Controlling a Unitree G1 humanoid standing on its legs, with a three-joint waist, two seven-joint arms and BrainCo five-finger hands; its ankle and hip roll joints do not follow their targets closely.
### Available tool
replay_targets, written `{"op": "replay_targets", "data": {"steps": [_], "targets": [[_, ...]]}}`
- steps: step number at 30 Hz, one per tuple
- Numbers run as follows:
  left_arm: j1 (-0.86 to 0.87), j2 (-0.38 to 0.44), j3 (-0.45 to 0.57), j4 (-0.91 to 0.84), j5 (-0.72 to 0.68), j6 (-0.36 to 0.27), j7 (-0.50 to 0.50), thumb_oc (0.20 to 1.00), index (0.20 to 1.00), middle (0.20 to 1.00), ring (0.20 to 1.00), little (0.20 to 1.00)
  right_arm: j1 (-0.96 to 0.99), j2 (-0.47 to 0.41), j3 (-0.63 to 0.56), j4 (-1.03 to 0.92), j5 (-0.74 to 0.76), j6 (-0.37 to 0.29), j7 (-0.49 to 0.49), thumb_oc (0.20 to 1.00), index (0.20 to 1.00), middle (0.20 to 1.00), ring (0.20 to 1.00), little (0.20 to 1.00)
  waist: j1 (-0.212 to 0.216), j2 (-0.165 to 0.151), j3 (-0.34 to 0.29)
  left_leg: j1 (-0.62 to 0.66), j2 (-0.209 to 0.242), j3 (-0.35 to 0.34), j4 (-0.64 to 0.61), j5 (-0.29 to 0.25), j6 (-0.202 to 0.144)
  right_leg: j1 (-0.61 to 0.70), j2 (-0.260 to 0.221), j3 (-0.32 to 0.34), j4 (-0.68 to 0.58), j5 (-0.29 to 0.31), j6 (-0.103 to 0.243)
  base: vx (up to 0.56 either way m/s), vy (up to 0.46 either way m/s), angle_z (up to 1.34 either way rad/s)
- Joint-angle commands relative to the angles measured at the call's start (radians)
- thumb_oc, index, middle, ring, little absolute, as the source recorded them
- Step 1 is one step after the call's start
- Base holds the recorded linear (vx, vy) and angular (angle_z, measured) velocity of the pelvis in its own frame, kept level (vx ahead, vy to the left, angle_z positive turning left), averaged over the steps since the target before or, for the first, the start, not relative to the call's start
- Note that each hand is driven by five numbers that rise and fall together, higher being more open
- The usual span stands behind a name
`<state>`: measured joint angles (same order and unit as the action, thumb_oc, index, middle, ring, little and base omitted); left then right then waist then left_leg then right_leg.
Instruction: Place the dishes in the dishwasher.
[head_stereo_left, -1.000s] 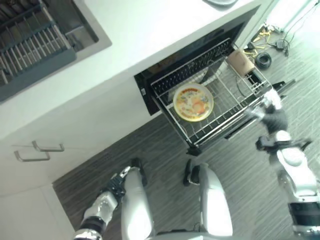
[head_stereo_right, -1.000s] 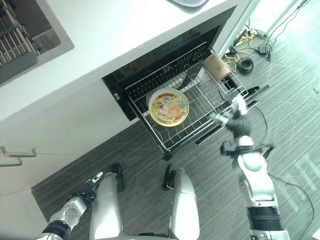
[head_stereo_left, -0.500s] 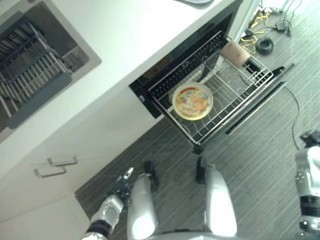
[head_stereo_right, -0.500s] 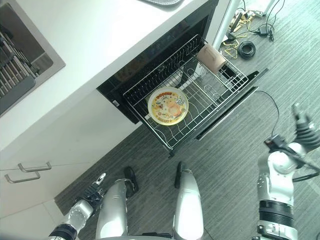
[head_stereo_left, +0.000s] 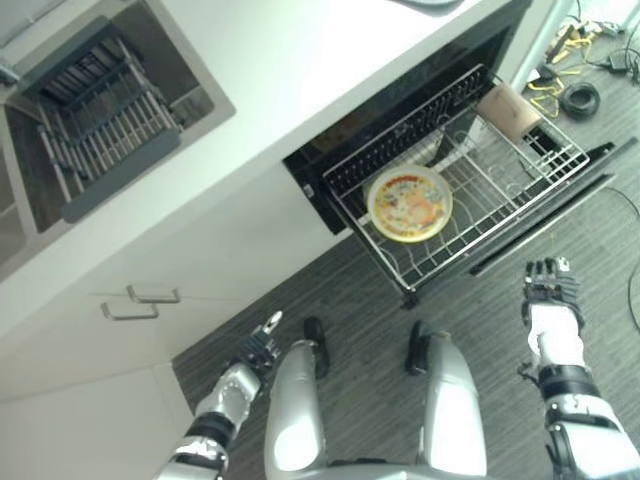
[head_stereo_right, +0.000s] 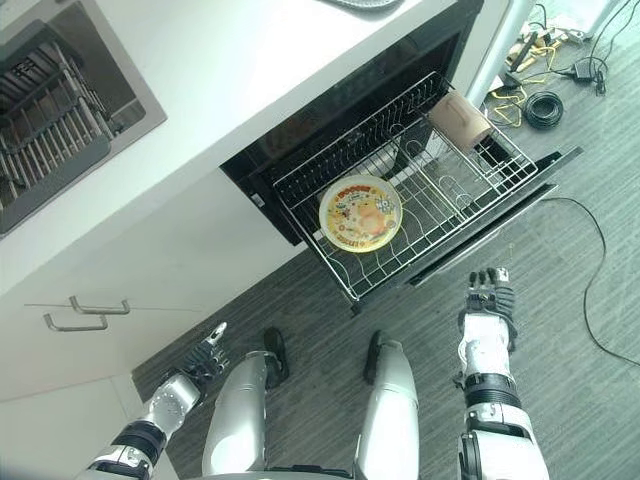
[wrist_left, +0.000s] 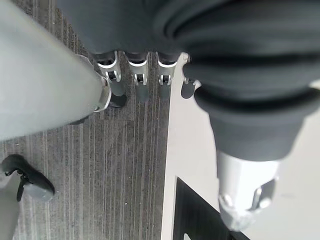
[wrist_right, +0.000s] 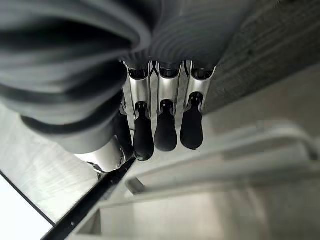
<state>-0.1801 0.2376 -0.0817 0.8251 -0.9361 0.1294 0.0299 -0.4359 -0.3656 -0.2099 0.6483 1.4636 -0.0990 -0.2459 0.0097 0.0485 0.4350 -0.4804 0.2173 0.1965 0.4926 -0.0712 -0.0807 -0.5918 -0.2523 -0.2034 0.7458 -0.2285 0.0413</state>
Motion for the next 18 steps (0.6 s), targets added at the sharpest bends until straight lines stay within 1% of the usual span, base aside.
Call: {"op": "replay_targets", "data": {"steps": [1, 2, 6, 12, 13, 15, 18], "targets": [[-0.012, 0.046, -0.040, 0.023, -0.037, 0.003, 0.024, 1.000, 1.000, 1.000, 1.000, 1.000, 0.003, -0.010, -0.003, -0.029, 0.088, 0.077, 0.068, 0.200, 0.200, 0.200, 0.200, 0.200, 0.000, -0.024, -0.035, -0.029, -0.019, -0.021, 0.032, -0.090, 0.038, 0.044, -0.040, -0.010, -0.099, 0.021, 0.027, 0.05, -0.018, 0.04], [-0.010, 0.040, -0.040, 0.026, -0.036, 0.009, 0.032, 1.000, 1.000, 1.000, 1.000, 1.000, -0.006, -0.016, 0.006, -0.024, 0.091, 0.144, 0.083, 0.200, 0.200, 0.200, 0.200, 0.200, 0.002, -0.026, -0.038, -0.028, -0.018, -0.023, 0.038, -0.090, 0.039, 0.043, -0.041, -0.011, -0.087, 0.017, 0.024, 0.06, -0.021, 0.01], [-0.007, 0.034, -0.041, 0.030, -0.030, 0.016, 0.036, 1.000, 1.000, 1.000, 1.000, 1.000, -0.022, -0.039, 0.009, -0.023, 0.055, 0.199, 0.084, 0.200, 0.200, 0.200, 0.200, 0.200, 0.002, -0.030, -0.042, -0.033, -0.014, -0.030, 0.051, -0.089, 0.040, 0.041, -0.041, -0.006, -0.071, 0.015, 0.021, 0.05, -0.024, 0.03], [-0.002, 0.037, -0.052, 0.018, -0.036, 0.039, 0.050, 1.000, 1.000, 1.000, 1.000, 1.000, -0.082, -0.117, 0.027, -0.038, -0.117, 0.315, 0.123, 0.200, 0.200, 0.200, 0.200, 0.200, 0.010, -0.039, -0.043, -0.036, -0.001, -0.037, 0.072, -0.086, 0.037, 0.042, -0.050, -0.012, -0.046, 0.011, 0.020, 0.02, -0.008, 0.02], [-0.002, 0.038, -0.052, 0.020, -0.035, 0.040, 0.050, 1.000, 1.000, 1.000, 1.000, 1.000, -0.086, -0.120, 0.029, -0.038, -0.124, 0.319, 0.124, 0.200, 0.200, 0.200, 0.200, 0.200, 0.011, -0.039, -0.043, -0.036, -0.001, -0.038, 0.073, -0.085, 0.036, 0.042, -0.050, -0.012, -0.045, 0.011, 0.020, 0.02, -0.007, -0.03], [-0.004, 0.042, -0.054, 0.022, -0.028, 0.049, 0.055, 1.000, 1.000, 1.000, 1.000, 1.000, -0.122, -0.154, 0.046, -0.024, -0.183, 0.379, 0.153, 0.200, 0.200, 0.200, 0.200, 0.200, 0.022, -0.043, -0.042, -0.037, 0.003, -0.041, 0.083, -0.087, 0.035, 0.045, -0.057, -0.019, -0.034, 0.007, 0.019, 0.01, -0.016, -0.01], [-0.013, 0.049, -0.057, 0.040, -0.017, 0.048, 0.055, 1.000, 1.000, 1.000, 1.000, 1.000, -0.176, -0.196, 0.071, 0.016, -0.216, 0.434, 0.168, 0.200, 0.200, 0.200, 0.200, 0.200, 0.035, -0.047, -0.043, -0.048, 0.007, -0.049, 0.109, -0.095, 0.037, 0.037, -0.069, -0.026, -0.002, -0.003, 0.016, 0.02, -0.051, 0.02]]}}
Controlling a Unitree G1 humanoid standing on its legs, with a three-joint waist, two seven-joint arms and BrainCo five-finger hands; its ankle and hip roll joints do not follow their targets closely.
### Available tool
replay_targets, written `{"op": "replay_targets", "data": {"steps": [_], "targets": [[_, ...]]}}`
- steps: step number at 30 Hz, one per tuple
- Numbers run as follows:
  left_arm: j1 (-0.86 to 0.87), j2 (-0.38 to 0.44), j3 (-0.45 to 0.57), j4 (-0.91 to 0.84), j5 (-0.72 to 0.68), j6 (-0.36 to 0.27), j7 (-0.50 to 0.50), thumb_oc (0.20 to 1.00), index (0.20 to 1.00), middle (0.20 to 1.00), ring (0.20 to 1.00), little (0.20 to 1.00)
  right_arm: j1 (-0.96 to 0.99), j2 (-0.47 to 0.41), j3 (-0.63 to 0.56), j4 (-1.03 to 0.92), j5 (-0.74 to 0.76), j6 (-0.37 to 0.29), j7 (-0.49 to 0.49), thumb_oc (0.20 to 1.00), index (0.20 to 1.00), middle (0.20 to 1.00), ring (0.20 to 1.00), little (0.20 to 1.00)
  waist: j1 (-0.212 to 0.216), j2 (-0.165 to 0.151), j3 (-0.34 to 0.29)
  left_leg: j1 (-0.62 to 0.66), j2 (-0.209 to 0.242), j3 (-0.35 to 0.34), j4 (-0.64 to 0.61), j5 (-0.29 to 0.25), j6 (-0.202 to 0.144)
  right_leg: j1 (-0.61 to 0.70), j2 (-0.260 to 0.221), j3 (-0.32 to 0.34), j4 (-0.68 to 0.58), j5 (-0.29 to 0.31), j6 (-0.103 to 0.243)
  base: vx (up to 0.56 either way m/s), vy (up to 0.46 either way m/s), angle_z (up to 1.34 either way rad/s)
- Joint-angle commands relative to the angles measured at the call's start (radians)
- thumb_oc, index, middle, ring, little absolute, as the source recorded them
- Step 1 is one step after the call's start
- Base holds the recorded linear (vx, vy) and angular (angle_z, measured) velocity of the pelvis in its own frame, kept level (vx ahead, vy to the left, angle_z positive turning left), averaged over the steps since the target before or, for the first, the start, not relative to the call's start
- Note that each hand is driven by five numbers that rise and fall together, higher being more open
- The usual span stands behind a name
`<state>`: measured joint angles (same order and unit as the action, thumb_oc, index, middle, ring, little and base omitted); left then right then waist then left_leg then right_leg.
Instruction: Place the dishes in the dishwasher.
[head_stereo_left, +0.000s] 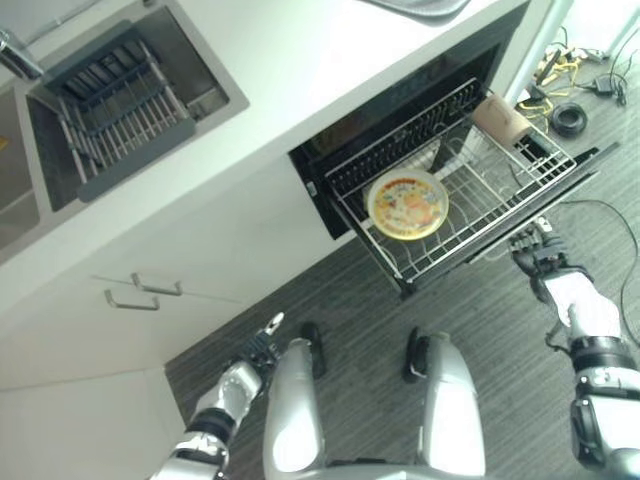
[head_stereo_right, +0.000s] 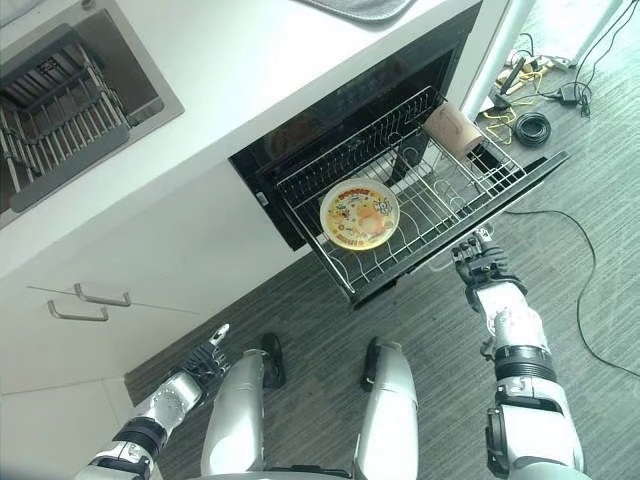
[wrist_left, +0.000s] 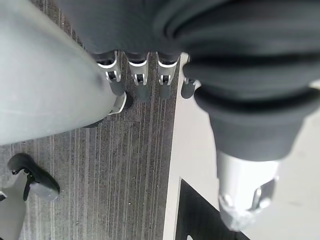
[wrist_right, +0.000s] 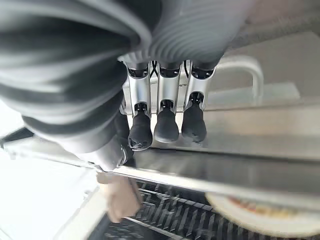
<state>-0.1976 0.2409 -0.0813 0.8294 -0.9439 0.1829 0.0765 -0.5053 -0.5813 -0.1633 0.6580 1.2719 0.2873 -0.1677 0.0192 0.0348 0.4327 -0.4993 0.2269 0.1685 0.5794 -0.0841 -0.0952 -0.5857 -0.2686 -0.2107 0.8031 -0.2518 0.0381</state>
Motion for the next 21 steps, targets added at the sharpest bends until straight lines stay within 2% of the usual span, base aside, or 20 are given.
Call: {"op": "replay_targets", "data": {"steps": [1, 6, 11, 18, 21], "targets": [[0.004, 0.046, -0.057, 0.041, -0.007, -0.007, 0.007, 1.000, 1.000, 1.000, 1.000, 1.000, -0.119, 0.011, 0.030, 0.019, -0.028, 0.056, 0.090, 0.200, 0.200, 0.200, 0.200, 0.200, 0.029, -0.033, -0.041, -0.033, -0.002, -0.024, 0.031, -0.083, 0.052, 0.028, -0.056, -0.020, -0.049, 0.018, 0.018, 0.03, -0.040, 0.04], [0.007, 0.043, -0.062, 0.087, -0.001, -0.005, -0.015, 1.000, 1.000, 1.000, 1.000, 1.000, -0.231, -0.043, 0.075, 0.125, -0.071, 0.110, 0.085, 0.200, 0.200, 0.200, 0.200, 0.200, 0.049, -0.021, -0.042, -0.044, -0.002, -0.044, 0.062, -0.086, 0.049, 0.020, -0.076, -0.024, 0.002, 0.002, 0.012, 0.11, 0.011, 0.10], [0.002, 0.040, -0.086, 0.172, -0.021, 0.010, -0.048, 1.000, 1.000, 1.000, 1.000, 1.000, -0.411, -0.089, 0.160, 0.279, -0.142, 0.161, 0.089, 0.200, 0.200, 0.200, 0.200, 0.200, 0.083, 0.014, -0.030, -0.072, -0.027, -0.061, 0.073, -0.079, 0.047, -0.007, -0.106, -0.019, 0.053, -0.016, 0.012, 0.12, 0.118, 0.10], [-0.022, 0.043, -0.107, 0.225, -0.021, 0.045, -0.104, 1.000, 1.000, 1.000, 1.000, 1.000, -0.562, -0.116, 0.239, 0.389, -0.189, 0.173, 0.091, 0.200, 0.200, 0.200, 0.200, 0.200, 0.121, 0.054, -0.011, -0.128, -0.072, -0.061, 0.070, -0.084, 0.059, -0.064, -0.140, -0.002, 0.110, -0.047, 0.020, 0.09, 0.178, 0.21], [-0.042, 0.042, -0.120, 0.233, -0.036, 0.061, -0.117, 1.000, 1.000, 1.000, 1.000, 1.000, -0.648, -0.127, 0.281, 0.432, -0.219, 0.158, 0.077, 0.200, 0.200, 0.200, 0.200, 0.200, 0.142, 0.076, 0.007, -0.171, -0.100, -0.058, 0.075, -0.093, 0.067, -0.106, -0.160, 0.003, 0.131, -0.055, 0.028, 0.03, 0.234, 0.26]]}}
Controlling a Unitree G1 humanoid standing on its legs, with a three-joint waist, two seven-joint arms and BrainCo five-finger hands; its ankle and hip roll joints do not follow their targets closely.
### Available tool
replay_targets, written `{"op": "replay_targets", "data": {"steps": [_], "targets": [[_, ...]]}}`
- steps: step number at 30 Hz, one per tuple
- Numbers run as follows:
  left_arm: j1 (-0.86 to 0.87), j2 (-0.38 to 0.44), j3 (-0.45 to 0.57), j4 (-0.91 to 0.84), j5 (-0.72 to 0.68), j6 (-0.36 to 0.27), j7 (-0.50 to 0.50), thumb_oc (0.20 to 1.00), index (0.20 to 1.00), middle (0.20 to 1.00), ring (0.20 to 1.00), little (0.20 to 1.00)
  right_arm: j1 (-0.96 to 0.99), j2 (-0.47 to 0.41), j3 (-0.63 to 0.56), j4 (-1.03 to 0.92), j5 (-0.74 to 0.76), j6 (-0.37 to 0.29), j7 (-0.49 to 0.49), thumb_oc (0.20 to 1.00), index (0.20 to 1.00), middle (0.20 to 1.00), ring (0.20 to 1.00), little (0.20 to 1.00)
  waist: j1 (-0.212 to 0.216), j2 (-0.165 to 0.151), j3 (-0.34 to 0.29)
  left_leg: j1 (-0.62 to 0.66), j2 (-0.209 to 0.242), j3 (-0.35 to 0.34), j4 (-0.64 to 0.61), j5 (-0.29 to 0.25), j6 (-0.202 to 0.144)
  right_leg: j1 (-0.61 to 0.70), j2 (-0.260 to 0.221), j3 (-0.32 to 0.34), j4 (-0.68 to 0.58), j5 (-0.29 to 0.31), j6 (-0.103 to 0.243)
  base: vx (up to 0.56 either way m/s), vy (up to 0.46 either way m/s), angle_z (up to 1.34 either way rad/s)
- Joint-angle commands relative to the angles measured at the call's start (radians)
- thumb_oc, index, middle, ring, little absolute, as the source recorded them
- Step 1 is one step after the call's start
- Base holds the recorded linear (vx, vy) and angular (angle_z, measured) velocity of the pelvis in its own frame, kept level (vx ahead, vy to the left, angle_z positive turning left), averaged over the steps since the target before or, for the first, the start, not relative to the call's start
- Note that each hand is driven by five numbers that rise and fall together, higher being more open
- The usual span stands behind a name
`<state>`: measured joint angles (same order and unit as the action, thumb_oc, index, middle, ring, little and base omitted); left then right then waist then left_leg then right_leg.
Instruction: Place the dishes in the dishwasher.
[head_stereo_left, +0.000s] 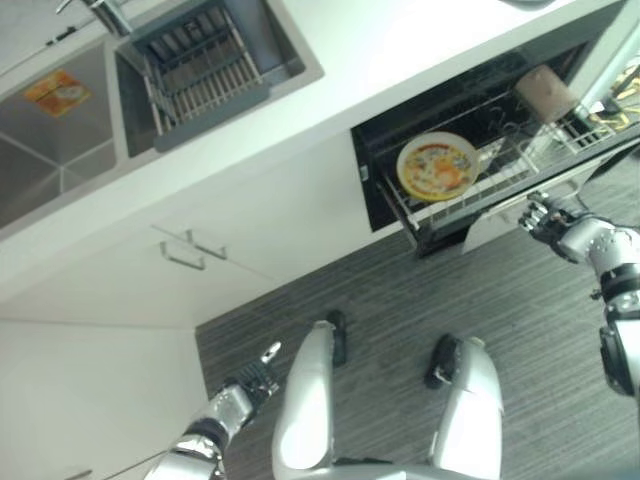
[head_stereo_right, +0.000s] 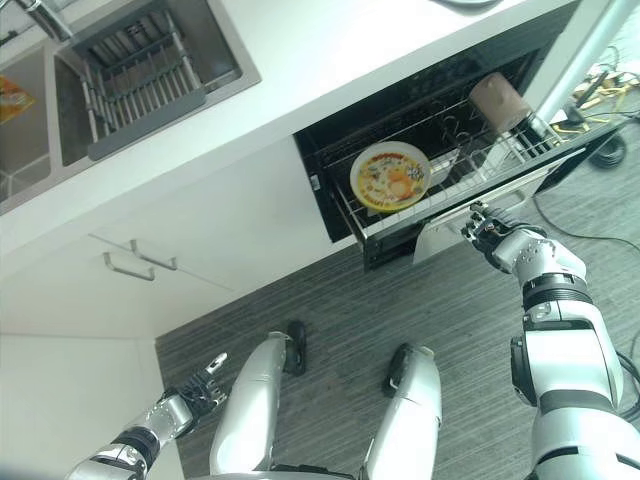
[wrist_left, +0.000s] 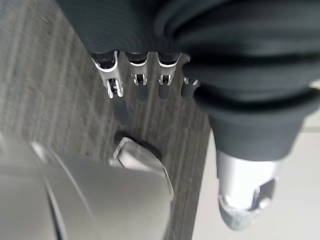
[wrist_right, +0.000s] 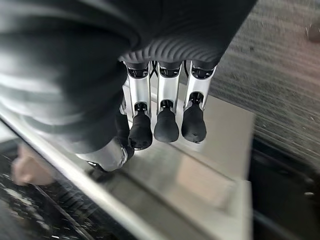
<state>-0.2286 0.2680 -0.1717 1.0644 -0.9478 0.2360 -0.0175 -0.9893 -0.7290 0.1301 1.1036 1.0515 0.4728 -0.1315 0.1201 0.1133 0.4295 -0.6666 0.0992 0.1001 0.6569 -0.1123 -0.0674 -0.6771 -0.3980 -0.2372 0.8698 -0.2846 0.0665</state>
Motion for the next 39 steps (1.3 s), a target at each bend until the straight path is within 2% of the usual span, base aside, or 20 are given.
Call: {"op": "replay_targets", "data": {"steps": [1, 6, 8, 9, 12, 16, 19, 20, 23, 25, 28, 31, 34, 36, 38, 39], "targets": [[-0.013, 0.015, -0.031, 0.000, -0.034, 0.007, -0.026, 1.000, 1.000, 1.000, 1.000, 1.000, -0.190, 0.016, 0.001, -0.003, -0.005, -0.033, 0.037, 0.200, 0.200, 0.200, 0.200, 0.200, 0.050, 0.004, 0.014, -0.015, 0.019, 0.011, -0.004, -0.067, 0.043, -0.025, -0.036, 0.031, 0.069, -0.024, 0.001, 0.00, 0.168, 0.43], [0.004, 0.016, -0.025, 0.004, -0.034, -0.014, -0.037, 1.000, 1.000, 1.000, 1.000, 1.000, -0.343, -0.007, 0.078, 0.054, -0.027, -0.082, 0.019, 0.200, 0.200, 0.200, 0.200, 0.200, 0.109, 0.028, 0.032, -0.060, -0.017, 0.008, -0.008, -0.069, 0.050, -0.058, -0.074, 0.023, 0.088, -0.026, 0.008, 0.06, 0.164, 0.32], [0.023, 0.016, -0.012, 0.001, -0.012, -0.017, -0.051, 1.000, 1.000, 1.000, 1.000, 1.000, -0.387, -0.021, 0.104, 0.063, -0.051, -0.111, 0.004, 0.200, 0.200, 0.200, 0.200, 0.200, 0.131, 0.031, 0.032, -0.060, -0.026, 0.007, -0.018, -0.066, 0.051, -0.051, -0.088, 0.009, 0.080, -0.019, 0.012, 0.13, 0.161, 0.32], [0.053, 0.024, -0.001, -0.009, 0.012, -0.009, -0.075, 1.000, 1.000, 1.000, 1.000, 1.000, -0.442, -0.039, 0.140, 0.072, -0.110, -0.131, -0.018, 0.200, 0.200, 0.200, 0.200, 0.200, 0.158, 0.033, 0.034, -0.058, -0.034, 0.003, -0.024, -0.062, 0.054, -0.033, -0.103, -0.008, 0.071, -0.012, 0.013, 0.16, 0.176, 0.27], [0.084, 0.045, 0.003, -0.032, 0.035, 0.008, -0.104, 1.000, 1.000, 1.000, 1.000, 1.000, -0.499, -0.064, 0.186, 0.073, -0.151, -0.145, -0.014, 0.200, 0.200, 0.200, 0.200, 0.200, 0.180, 0.027, 0.035, -0.057, -0.035, -0.005, -0.030, -0.059, 0.055, -0.009, -0.102, -0.026, 0.054, -0.003, 0.016, 0.10, 0.062, 0.37], [0.129, 0.106, 0.021, -0.086, 0.060, 0.025, -0.137, 1.000, 1.000, 1.000, 1.000, 1.000, -0.548, -0.104, 0.229, 0.052, -0.123, -0.177, -0.027, 0.200, 0.200, 0.200, 0.200, 0.200, 0.218, -0.023, 0.039, -0.049, -0.018, -0.021, -0.043, -0.060, 0.056, 0.062, -0.087, -0.080, -0.035, 0.036, 0.029, 0.08, -0.102, 0.21], [0.160, 0.150, 0.051, -0.115, 0.090, 0.038, -0.149, 1.000, 1.000, 1.000, 1.000, 1.000, -0.540, -0.134, 0.218, 0.035, -0.106, -0.186, -0.037, 0.200, 0.200, 0.200, 0.200, 0.200, 0.241, -0.075, 0.034, -0.020, 0.001, -0.027, -0.073, -0.060, 0.057, 0.148, -0.070, -0.127, -0.149, 0.080, 0.043, 0.10, -0.186, -0.05], [0.173, 0.177, 0.063, -0.131, 0.105, 0.038, -0.152, 1.000, 1.000, 1.000, 1.000, 1.000, -0.536, -0.155, 0.212, 0.030, -0.081, -0.191, -0.039, 0.200, 0.200, 0.200, 0.200, 0.200, 0.255, -0.109, 0.030, -0.001, 0.012, -0.030, -0.087, -0.062, 0.059, 0.203, -0.061, -0.156, -0.214, 0.110, 0.051, 0.10, -0.223, -0.09], [0.190, 0.217, 0.077, -0.159, 0.116, 0.039, -0.151, 1.000, 1.000, 1.000, 1.000, 1.000, -0.526, -0.182, 0.197, 0.012, -0.052, -0.205, -0.031, 0.200, 0.200, 0.200, 0.200, 0.200, 0.272, -0.156, 0.023, 0.030, 0.023, -0.039, -0.107, -0.068, 0.060, 0.279, -0.044, -0.195, -0.309, 0.157, 0.064, 0.09, -0.226, -0.11], [0.204, 0.252, 0.090, -0.180, 0.136, 0.038, -0.147, 1.000, 1.000, 1.000, 1.000, 1.000, -0.515, -0.197, 0.183, -0.009, -0.010, -0.191, -0.034, 0.200, 0.200, 0.200, 0.200, 0.200, 0.288, -0.200, 0.012, 0.059, 0.035, -0.040, -0.133, -0.069, 0.062, 0.348, -0.026, -0.227, -0.389, 0.196, 0.073, 0.11, -0.252, 0.06], [0.211, 0.276, 0.092, -0.194, 0.154, 0.014, -0.147, 1.000, 1.000, 1.000, 1.000, 1.000, -0.512, -0.211, 0.182, -0.003, -0.002, -0.159, -0.045, 0.200, 0.200, 0.200, 0.200, 0.200, 0.307, -0.239, -0.002, 0.091, 0.043, -0.042, -0.161, -0.068, 0.064, 0.427, 0.004, -0.262, -0.480, 0.230, 0.075, 0.06, -0.194, -0.01], [0.216, 0.291, 0.087, -0.209, 0.169, -0.007, -0.163, 1.000, 1.000, 1.000, 1.000, 1.000, -0.506, -0.218, 0.181, 0.015, -0.034, -0.159, -0.036, 0.200, 0.200, 0.200, 0.200, 0.200, 0.314, -0.258, -0.010, 0.113, 0.048, -0.041, -0.184, -0.066, 0.065, 0.473, 0.028, -0.281, -0.540, 0.251, 0.074, -0.03, -0.096, -0.01], [0.217, 0.279, 0.077, -0.213, 0.183, -0.026, -0.180, 1.000, 1.000, 1.000, 1.000, 1.000, -0.466, -0.220, 0.174, 0.005, -0.117, -0.198, 0.003, 0.200, 0.200, 0.200, 0.200, 0.200, 0.308, -0.265, -0.013, 0.128, 0.053, -0.030, -0.202, -0.061, 0.060, 0.505, 0.042, -0.291, -0.588, 0.267, 0.074, -0.08, 0.014, -0.08], [0.213, 0.274, 0.064, -0.221, 0.187, -0.061, -0.185, 1.000, 1.000, 1.000, 1.000, 1.000, -0.406, -0.223, 0.156, -0.023, -0.159, -0.210, 0.034, 0.200, 0.200, 0.200, 0.200, 0.200, 0.302, -0.273, -0.019, 0.141, 0.058, -0.022, -0.227, -0.053, 0.057, 0.524, 0.047, -0.299, -0.625, 0.284, 0.079, -0.06, 0.021, -0.03], [0.205, 0.265, 0.072, -0.257, 0.145, -0.089, -0.171, 1.000, 1.000, 1.000, 1.000, 1.000, -0.235, -0.212, 0.061, -0.072, -0.141, -0.222, 0.106, 0.200, 0.200, 0.200, 0.200, 0.200, 0.285, -0.280, -0.020, 0.164, 0.063, -0.013, -0.241, -0.054, 0.058, 0.542, 0.047, -0.298, -0.644, 0.299, 0.079, -0.05, 0.085, 0.00], [0.192, 0.255, 0.085, -0.273, 0.130, -0.082, -0.164, 1.000, 1.000, 1.000, 1.000, 1.000, -0.156, -0.188, 0.029, -0.098, -0.129, -0.234, 0.144, 0.200, 0.200, 0.200, 0.200, 0.200, 0.269, -0.279, -0.018, 0.175, 0.066, -0.008, -0.247, -0.055, 0.059, 0.545, 0.049, -0.293, -0.649, 0.302, 0.079, -0.06, 0.118, 0.15]]}}
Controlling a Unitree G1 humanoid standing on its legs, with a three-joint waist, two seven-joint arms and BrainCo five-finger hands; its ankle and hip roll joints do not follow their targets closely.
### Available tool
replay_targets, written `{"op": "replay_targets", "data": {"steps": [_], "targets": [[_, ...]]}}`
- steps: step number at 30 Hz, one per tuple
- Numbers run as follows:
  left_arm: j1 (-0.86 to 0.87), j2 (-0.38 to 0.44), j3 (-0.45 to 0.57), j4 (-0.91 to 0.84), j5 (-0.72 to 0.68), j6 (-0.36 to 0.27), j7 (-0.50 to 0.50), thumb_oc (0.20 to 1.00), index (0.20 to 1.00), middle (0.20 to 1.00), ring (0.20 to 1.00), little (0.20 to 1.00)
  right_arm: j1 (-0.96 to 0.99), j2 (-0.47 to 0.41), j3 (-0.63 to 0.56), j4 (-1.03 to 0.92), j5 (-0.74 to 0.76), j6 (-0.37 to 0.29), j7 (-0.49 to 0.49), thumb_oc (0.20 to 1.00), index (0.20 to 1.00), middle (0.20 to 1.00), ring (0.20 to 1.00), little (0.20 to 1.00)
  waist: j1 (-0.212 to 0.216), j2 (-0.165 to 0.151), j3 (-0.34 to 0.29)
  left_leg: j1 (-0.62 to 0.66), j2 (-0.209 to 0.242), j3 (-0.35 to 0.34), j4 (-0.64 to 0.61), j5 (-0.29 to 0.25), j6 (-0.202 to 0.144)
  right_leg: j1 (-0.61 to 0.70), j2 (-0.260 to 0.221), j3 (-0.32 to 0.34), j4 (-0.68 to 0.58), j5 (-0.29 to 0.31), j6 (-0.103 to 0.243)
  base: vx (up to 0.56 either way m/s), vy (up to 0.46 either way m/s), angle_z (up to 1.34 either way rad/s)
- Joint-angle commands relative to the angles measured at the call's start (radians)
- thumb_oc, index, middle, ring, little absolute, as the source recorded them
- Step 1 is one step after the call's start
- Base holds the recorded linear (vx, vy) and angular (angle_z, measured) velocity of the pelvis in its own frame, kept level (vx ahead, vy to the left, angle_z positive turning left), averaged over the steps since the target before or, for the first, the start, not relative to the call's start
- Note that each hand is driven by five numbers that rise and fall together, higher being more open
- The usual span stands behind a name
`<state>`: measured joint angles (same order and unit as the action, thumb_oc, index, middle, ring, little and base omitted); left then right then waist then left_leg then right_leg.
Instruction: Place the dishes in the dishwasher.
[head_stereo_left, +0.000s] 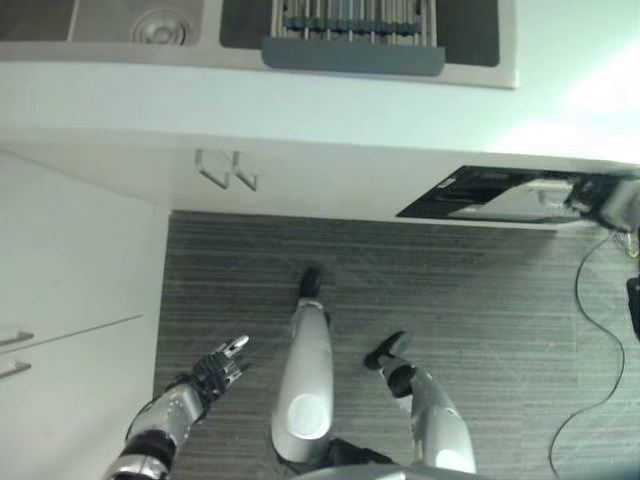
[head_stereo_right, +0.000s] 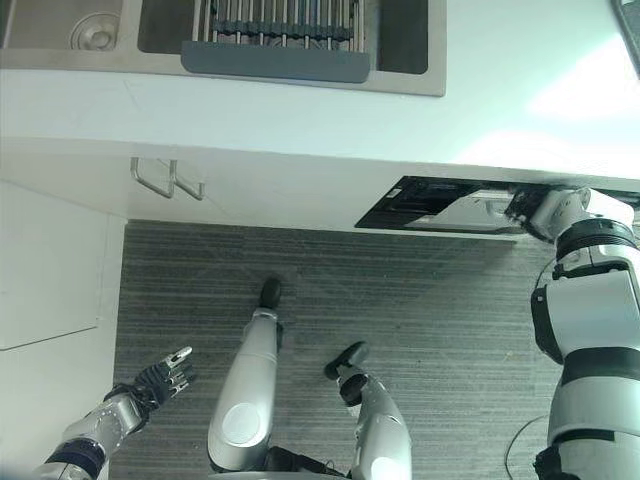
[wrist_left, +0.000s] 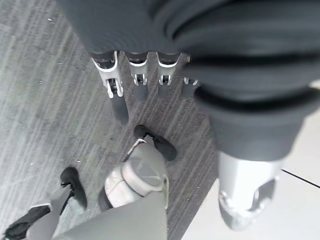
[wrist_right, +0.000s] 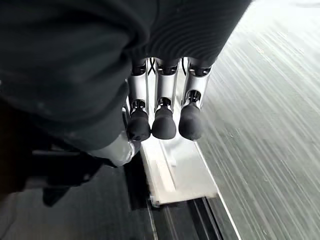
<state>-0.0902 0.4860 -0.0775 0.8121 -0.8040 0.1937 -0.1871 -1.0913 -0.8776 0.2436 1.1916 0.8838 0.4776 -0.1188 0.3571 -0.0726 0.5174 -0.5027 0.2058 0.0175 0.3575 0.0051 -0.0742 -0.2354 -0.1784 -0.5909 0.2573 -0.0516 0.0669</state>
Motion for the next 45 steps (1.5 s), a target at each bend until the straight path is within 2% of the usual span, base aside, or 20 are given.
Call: {"op": "replay_targets", "data": {"steps": [1, 2, 8, 11, 12, 13, 15, 18, 19, 21, 23, 25, 26, 28, 29, 31, 32, 35, 38, 45], "targets": [[0.037, 0.038, 0.000, -0.045, -0.031, -0.023, 0.007, 1.000, 1.000, 1.000, 1.000, 1.000, 0.062, -0.003, -0.144, -0.240, 0.064, -0.250, 0.163, 0.473, 0.473, 0.473, 0.473, 0.473, 0.020, -0.101, -0.107, 0.022, -0.037, 0.081, 0.047, -0.174, 0.067, 0.110, -0.169, 0.064, -0.044, 0.075, 0.080, -0.08, 0.133, 0.16], [0.010, 0.037, 0.000, -0.073, -0.043, -0.003, 0.009, 1.000, 1.000, 1.000, 1.000, 1.000, 0.161, 0.034, -0.188, -0.289, 0.084, -0.252, 0.185, 1.000, 1.000, 1.000, 1.000, 1.000, 0.003, -0.111, -0.108, 0.028, -0.035, 0.088, 0.047, -0.179, 0.068, 0.114, -0.168, 0.069, -0.050, 0.084, 0.081, -0.09, 0.127, 0.13], [-0.101, -0.004, -0.026, -0.128, -0.080, 0.022, 0.080, 1.000, 1.000, 1.000, 1.000, 1.000, 0.583, 0.243, -0.269, -0.465, 0.088, -0.340, 0.304, 1.000, 1.000, 1.000, 1.000, 1.000, -0.080, -0.142, -0.127, 0.081, -0.054, 0.107, -0.001, -0.185, 0.095, 0.116, -0.171, 0.114, 0.020, 0.116, 0.089, -0.08, 0.116, -0.10], [-0.137, -0.025, -0.050, -0.113, -0.094, -0.006, 0.086, 1.000, 1.000, 1.000, 1.000, 1.000, 0.716, 0.350, -0.261, -0.472, 0.060, -0.344, 0.349, 1.000, 1.000, 1.000, 1.000, 1.000, -0.139, -0.134, -0.134, 0.110, -0.083, 0.098, -0.029, -0.181, 0.117, 0.069, -0.161, 0.219, 0.141, 0.132, 0.085, -0.07, 0.068, -0.19], [-0.155, -0.036, -0.059, -0.108, -0.089, -0.020, 0.092, 1.000, 1.000, 1.000, 1.000, 1.000, 0.767, 0.402, -0.245, -0.449, 0.019, -0.374, 0.369, 1.000, 1.000, 1.000, 1.000, 1.000, -0.181, -0.125, -0.136, 0.121, -0.096, 0.085, -0.038, -0.181, 0.124, 0.043, -0.123, 0.313, 0.162, 0.120, 0.074, -0.06, -0.048, -0.06], [-0.159, -0.039, -0.060, -0.107, -0.084, -0.026, 0.096, 1.000, 1.000, 1.000, 1.000, 1.000, 0.780, 0.415, -0.239, -0.437, 0.003, -0.384, 0.377, 1.000, 1.000, 1.000, 1.000, 1.000, -0.193, -0.124, -0.138, 0.125, -0.099, 0.082, -0.042, -0.182, 0.125, 0.035, -0.109, 0.340, 0.164, 0.113, 0.070, -0.15, -0.214, 0.14], [-0.198, -0.046, -0.078, -0.092, -0.057, -0.063, 0.129, 1.000, 1.000, 1.000, 1.000, 1.000, 0.865, 0.513, -0.204, -0.356, -0.007, -0.421, 0.403, 1.000, 1.000, 1.000, 1.000, 1.000, -0.261, -0.116, -0.156, 0.143, -0.119, 0.039, -0.107, -0.140, 0.125, 0.028, -0.007, 0.475, 0.042, 0.063, 0.047, -0.15, -0.402, 0.46], [-0.244, -0.069, -0.079, -0.055, -0.016, -0.115, 0.149, 1.000, 1.000, 1.000, 1.000, 1.000, 0.920, 0.619, -0.172, -0.239, -0.050, -0.482, 0.453, 1.000, 1.000, 1.000, 1.000, 1.000, -0.306, -0.103, -0.181, 0.188, -0.116, -0.004, -0.201, -0.102, 0.103, 0.056, 0.058, 0.552, -0.090, 0.000, 0.052, -0.09, -0.524, 0.94], [-0.246, -0.072, -0.081, -0.050, -0.015, -0.126, 0.148, 1.000, 1.000, 1.000, 1.000, 1.000, 0.926, 0.630, -0.164, -0.223, -0.072, -0.491, 0.462, 1.000, 1.000, 1.000, 1.000, 1.000, -0.308, -0.101, -0.187, 0.184, -0.115, -0.015, -0.203, -0.098, 0.100, 0.057, 0.065, 0.553, -0.091, -0.012, 0.054, -0.11, -0.404, 0.75], [-0.226, -0.120, -0.054, -0.047, -0.016, -0.211, 0.167, 1.000, 1.000, 1.000, 1.000, 1.000, 0.919, 0.634, -0.127, -0.176, -0.139, -0.489, 0.461, 1.000, 1.000, 1.000, 1.000, 1.000, -0.303, -0.073, -0.208, 0.209, -0.088, -0.016, -0.247, -0.053, 0.054, 0.103, 0.090, 0.541, -0.131, -0.043, 0.037, -0.16, -0.306, 0.61], [-0.178, -0.168, -0.015, -0.037, -0.037, -0.213, 0.176, 1.000, 1.000, 1.000, 1.000, 1.000, 0.914, 0.606, -0.103, -0.129, -0.246, -0.523, 0.453, 1.000, 1.000, 1.000, 1.000, 1.000, -0.291, -0.023, -0.228, 0.239, -0.045, -0.018, -0.303, 0.008, 0.003, 0.129, 0.119, 0.511, -0.125, -0.088, 0.003, -0.21, -0.198, 0.22], [-0.145, -0.193, -0.003, 0.004, -0.024, -0.233, 0.117, 1.000, 1.000, 1.000, 1.000, 1.000, 0.926, 0.589, -0.095, -0.099, -0.333, -0.530, 0.432, 1.000, 1.000, 1.000, 1.000, 1.000, -0.294, 0.009, -0.241, 0.253, -0.027, 0.008, -0.315, 0.030, -0.009, 0.141, 0.122, 0.488, -0.117, -0.104, -0.017, -0.22, -0.105, 0.46], [-0.125, -0.202, -0.006, 0.038, 0.001, -0.255, 0.080, 1.000, 1.000, 1.000, 1.000, 1.000, 0.944, 0.579, -0.098, -0.071, -0.398, -0.544, 0.417, 1.000, 1.000, 1.000, 1.000, 1.000, -0.306, 0.016, -0.249, 0.241, -0.027, 0.065, -0.230, 0.003, -0.002, 0.159, 0.105, 0.454, -0.120, -0.104, -0.028, -0.28, -0.148, 0.98], [-0.078, -0.213, -0.001, 0.078, 0.030, -0.250, 0.048, 1.000, 1.000, 1.000, 1.000, 1.000, 0.970, 0.561, -0.127, -0.038, -0.395, -0.518, 0.386, 1.000, 1.000, 1.000, 1.000, 1.000, -0.344, -0.006, -0.277, 0.299, -0.083, 0.178, -0.045, -0.163, 0.056, 0.181, 0.051, 0.403, -0.145, -0.076, -0.035, -0.30, -0.104, 1.55], [-0.063, -0.220, 0.003, 0.092, 0.050, -0.250, 0.054, 1.000, 1.000, 1.000, 1.000, 1.000, 0.981, 0.556, -0.144, -0.022, -0.401, -0.515, 0.384, 1.000, 1.000, 1.000, 1.000, 1.000, -0.352, -0.011, -0.292, 0.324, -0.106, 0.193, -0.011, -0.209, 0.065, 0.187, 0.041, 0.392, -0.157, -0.059, -0.029, -0.23, -0.006, 1.73], [-0.047, -0.229, 0.014, 0.114, 0.064, -0.251, 0.053, 1.000, 1.000, 1.000, 1.000, 1.000, 0.997, 0.551, -0.164, -0.002, -0.408, -0.513, 0.386, 1.000, 1.000, 1.000, 1.000, 1.000, -0.359, -0.010, -0.308, 0.353, -0.125, 0.205, 0.005, -0.237, 0.065, 0.199, 0.036, 0.376, -0.174, -0.041, -0.022, -0.17, 0.056, 1.24], [-0.027, -0.237, 0.033, 0.156, 0.071, -0.215, -0.010, 1.000, 1.000, 1.000, 1.000, 1.000, 1.021, 0.554, -0.203, 0.023, -0.423, -0.507, 0.375, 1.000, 1.000, 1.000, 1.000, 1.000, -0.363, 0.009, -0.333, 0.438, -0.136, 0.240, -0.109, -0.217, 0.051, 0.219, 0.038, 0.311, -0.198, -0.022, -0.008, -0.15, 0.139, 0.61], [0.018, -0.245, 0.057, 0.249, 0.147, -0.191, -0.081, 1.000, 1.000, 1.000, 1.000, 1.000, 1.035, 0.565, -0.247, 0.066, -0.438, -0.489, 0.362, 1.000, 1.000, 1.000, 1.000, 1.000, -0.365, 0.042, -0.371, 0.559, -0.144, 0.238, -0.352, -0.133, 0.042, 0.246, 0.057, 0.286, -0.249, 0.004, 0.013, -0.10, 0.199, 0.76], [0.063, -0.249, 0.076, 0.318, 0.098, -0.204, -0.173, 1.000, 1.000, 1.000, 1.000, 1.000, 1.053, 0.569, -0.286, 0.102, -0.444, -0.453, 0.368, 1.000, 1.000, 1.000, 1.000, 1.000, -0.366, 0.050, -0.402, 0.612, -0.167, 0.214, -0.441, -0.104, 0.047, 0.280, 0.080, 0.313, -0.297, 0.024, 0.017, 0.01, 0.174, 0.10], [0.060, -0.247, 0.083, 0.371, 0.148, -0.221, -0.163, 1.000, 1.000, 1.000, 1.000, 1.000, 1.059, 0.596, -0.288, 0.130, -0.507, -0.455, 0.332, 1.000, 1.000, 1.000, 1.000, 1.000, -0.359, 0.055, -0.423, 0.627, -0.181, 0.211, -0.445, -0.121, 0.066, 0.302, 0.065, 0.300, -0.295, 0.030, 0.035, -0.02, 0.099, 0.07]]}}
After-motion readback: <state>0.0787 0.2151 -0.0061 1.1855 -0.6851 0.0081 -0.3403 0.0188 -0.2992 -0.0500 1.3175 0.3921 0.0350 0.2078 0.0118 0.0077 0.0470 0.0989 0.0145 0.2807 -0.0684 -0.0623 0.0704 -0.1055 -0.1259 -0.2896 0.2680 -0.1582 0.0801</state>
